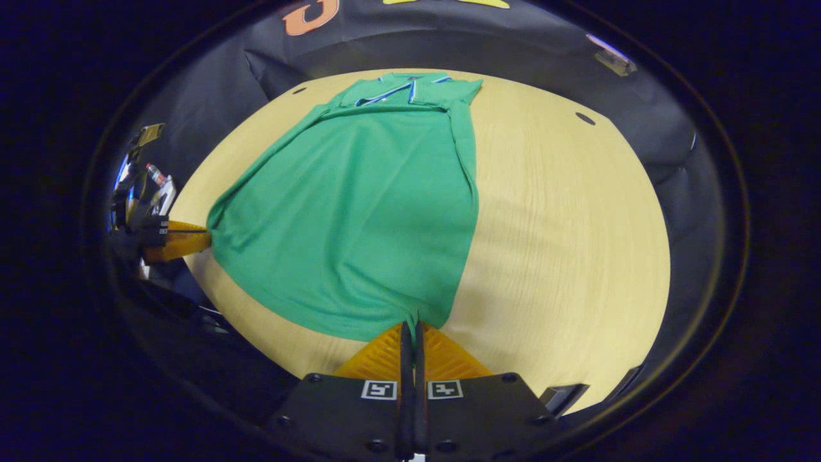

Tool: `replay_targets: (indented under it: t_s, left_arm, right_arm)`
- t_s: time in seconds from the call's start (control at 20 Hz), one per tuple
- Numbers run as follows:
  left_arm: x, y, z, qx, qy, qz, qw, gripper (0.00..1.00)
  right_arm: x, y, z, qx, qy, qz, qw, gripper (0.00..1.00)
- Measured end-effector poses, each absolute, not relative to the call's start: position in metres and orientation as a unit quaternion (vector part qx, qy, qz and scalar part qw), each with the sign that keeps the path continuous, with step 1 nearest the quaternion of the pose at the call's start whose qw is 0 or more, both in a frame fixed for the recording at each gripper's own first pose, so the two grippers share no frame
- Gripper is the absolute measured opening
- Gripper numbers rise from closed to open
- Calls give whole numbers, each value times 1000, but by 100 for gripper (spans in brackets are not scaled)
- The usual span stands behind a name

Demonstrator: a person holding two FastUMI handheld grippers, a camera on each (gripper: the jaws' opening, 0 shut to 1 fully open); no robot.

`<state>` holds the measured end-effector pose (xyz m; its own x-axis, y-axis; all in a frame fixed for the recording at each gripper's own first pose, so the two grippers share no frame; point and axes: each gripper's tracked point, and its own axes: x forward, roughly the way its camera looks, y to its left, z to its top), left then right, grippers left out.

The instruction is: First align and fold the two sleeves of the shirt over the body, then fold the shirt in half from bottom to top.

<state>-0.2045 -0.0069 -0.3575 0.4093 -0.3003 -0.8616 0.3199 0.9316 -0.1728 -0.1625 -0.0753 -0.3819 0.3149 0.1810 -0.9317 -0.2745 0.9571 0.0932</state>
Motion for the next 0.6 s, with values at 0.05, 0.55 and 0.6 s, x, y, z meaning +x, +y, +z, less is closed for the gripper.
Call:
replay_targets:
  t_s: [0.05,0.55,0.6]
  left_arm:
    - [-202,-9,-352,4,508,-191,840,4]
    - [-125,-9,-297,-21,457,-209,864,4]
    - [-115,-10,-291,-17,449,-212,868,4]
  right_arm:
    - [-159,-76,-377,-32,565,141,812,1]
    - [-95,-75,-321,48,524,135,840,2]
    - [-86,-74,-313,49,518,136,843,2]
